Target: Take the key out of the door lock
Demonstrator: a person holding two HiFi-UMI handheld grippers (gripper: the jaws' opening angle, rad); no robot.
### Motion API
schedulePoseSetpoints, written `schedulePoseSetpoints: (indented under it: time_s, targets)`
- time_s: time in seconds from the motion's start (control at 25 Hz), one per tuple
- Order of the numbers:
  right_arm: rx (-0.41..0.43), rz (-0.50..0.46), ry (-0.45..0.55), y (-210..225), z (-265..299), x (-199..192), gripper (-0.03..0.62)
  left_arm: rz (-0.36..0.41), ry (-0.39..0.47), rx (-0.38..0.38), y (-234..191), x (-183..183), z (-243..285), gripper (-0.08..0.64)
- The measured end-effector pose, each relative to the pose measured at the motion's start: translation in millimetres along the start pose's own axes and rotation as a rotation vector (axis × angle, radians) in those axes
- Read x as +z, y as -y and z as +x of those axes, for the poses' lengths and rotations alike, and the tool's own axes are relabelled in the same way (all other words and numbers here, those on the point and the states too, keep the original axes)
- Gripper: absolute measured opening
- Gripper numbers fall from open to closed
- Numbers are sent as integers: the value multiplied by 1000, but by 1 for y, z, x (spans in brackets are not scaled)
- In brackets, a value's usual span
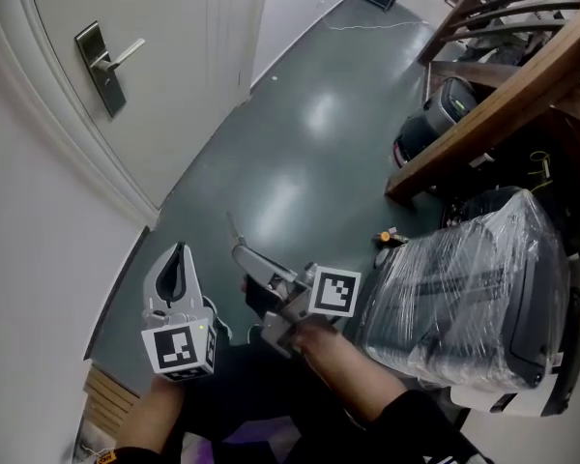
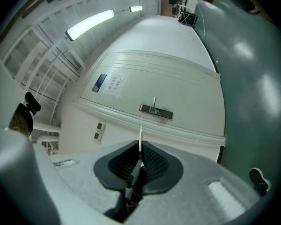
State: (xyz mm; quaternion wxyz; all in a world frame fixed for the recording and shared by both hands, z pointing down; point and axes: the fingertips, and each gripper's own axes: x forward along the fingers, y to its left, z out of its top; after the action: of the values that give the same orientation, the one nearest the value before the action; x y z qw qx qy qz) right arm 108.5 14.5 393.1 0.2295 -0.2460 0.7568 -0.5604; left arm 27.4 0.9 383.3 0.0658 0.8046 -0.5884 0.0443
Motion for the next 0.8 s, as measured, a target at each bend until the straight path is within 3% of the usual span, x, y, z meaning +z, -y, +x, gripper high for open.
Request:
schedulePoseSetpoints:
  time_s: [0.2,0.4,0.64,0.8]
  targets:
    - [-4,-22,-35,-5,-40,-15,15,4,-26,65,25,-9,-37,18]
    - [-60,-90,-65,-9,-61,-32,15,3,-48,111,32,-15,-66,18]
    - [-211,-399,-116,-11,-71,-54,15,-12,-68,121,30,-27,-90,18]
    - [-280,-529,-136,-8,-71,-71,15,-23,-71,110,23,-31,-100,18]
